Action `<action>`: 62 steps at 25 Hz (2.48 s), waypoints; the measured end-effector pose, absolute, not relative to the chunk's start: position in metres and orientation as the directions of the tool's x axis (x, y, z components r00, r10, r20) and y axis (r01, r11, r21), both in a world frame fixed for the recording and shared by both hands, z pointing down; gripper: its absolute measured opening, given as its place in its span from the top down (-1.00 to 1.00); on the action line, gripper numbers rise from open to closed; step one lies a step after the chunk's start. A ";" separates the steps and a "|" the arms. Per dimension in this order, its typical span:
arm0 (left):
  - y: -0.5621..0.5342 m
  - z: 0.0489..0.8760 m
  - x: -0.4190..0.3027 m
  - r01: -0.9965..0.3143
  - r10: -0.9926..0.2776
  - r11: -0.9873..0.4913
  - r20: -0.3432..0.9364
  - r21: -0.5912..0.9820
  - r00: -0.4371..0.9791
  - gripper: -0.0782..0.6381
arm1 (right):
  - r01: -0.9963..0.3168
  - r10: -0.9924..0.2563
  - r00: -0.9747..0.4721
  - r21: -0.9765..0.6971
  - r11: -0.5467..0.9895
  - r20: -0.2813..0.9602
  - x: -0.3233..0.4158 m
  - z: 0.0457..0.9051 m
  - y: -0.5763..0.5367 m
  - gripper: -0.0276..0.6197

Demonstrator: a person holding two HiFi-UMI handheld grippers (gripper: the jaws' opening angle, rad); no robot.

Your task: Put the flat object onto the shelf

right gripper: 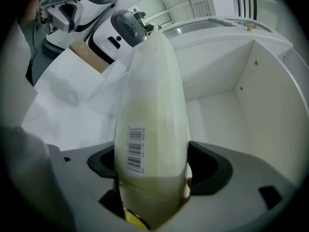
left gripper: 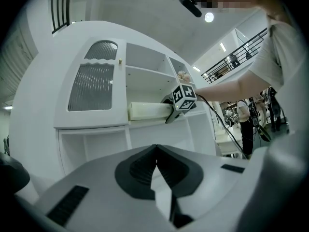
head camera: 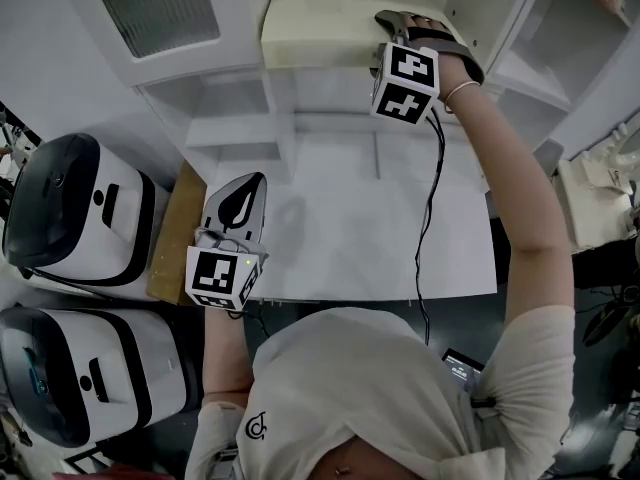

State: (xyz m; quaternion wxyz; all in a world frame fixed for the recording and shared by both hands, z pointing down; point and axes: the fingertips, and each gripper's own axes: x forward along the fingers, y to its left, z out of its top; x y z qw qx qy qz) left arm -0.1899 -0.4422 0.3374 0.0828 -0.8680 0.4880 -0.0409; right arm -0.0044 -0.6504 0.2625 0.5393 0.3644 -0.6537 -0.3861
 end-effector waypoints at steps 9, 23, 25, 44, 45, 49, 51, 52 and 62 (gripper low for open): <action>-0.460 0.353 -0.206 -0.862 -0.875 -0.481 0.023 -0.160 0.484 0.75 | 0.003 -0.910 -0.071 0.912 0.410 0.409 -0.004 0.274 -0.692 -0.62; -0.455 0.355 -0.212 -0.861 -0.870 -0.491 0.031 -0.135 0.491 0.74 | -0.007 -0.947 -0.070 0.949 0.314 0.313 -0.001 0.263 -0.693 -0.79; -0.451 0.351 -0.213 -0.859 -0.868 -0.494 0.023 -0.138 0.496 0.75 | -0.045 -0.953 -0.070 0.954 0.297 0.294 0.002 0.256 -0.686 -0.79; -0.414 0.342 -0.206 -0.807 -0.817 -0.570 -0.006 -0.153 0.577 0.75 | -0.745 -0.968 -0.250 0.636 0.202 0.016 0.003 0.216 -0.524 0.89; -0.412 0.342 -0.204 -0.803 -0.812 -0.576 -0.005 -0.157 0.583 0.75 | -0.774 -0.964 -0.265 0.595 0.216 0.006 0.002 0.222 -0.514 0.89; -0.404 0.343 -0.198 -0.788 -0.799 -0.594 0.005 -0.162 0.601 0.75 | -0.844 -0.953 -0.303 0.465 0.267 -0.003 -0.003 0.256 -0.482 0.89; -0.401 0.344 -0.195 -0.783 -0.795 -0.599 0.009 -0.168 0.606 0.75 | -0.866 -0.949 -0.315 0.408 0.290 0.005 -0.005 0.274 -0.469 0.89; -0.400 0.344 -0.194 -0.781 -0.794 -0.601 0.010 -0.170 0.608 0.75 | -0.876 -0.948 -0.318 0.380 0.297 0.008 -0.005 0.283 -0.462 0.89; -0.393 0.347 -0.182 -0.775 -0.784 -0.613 -0.003 -0.158 0.621 0.75 | -0.908 -0.907 -0.418 0.008 0.419 0.048 0.004 0.367 -0.418 0.89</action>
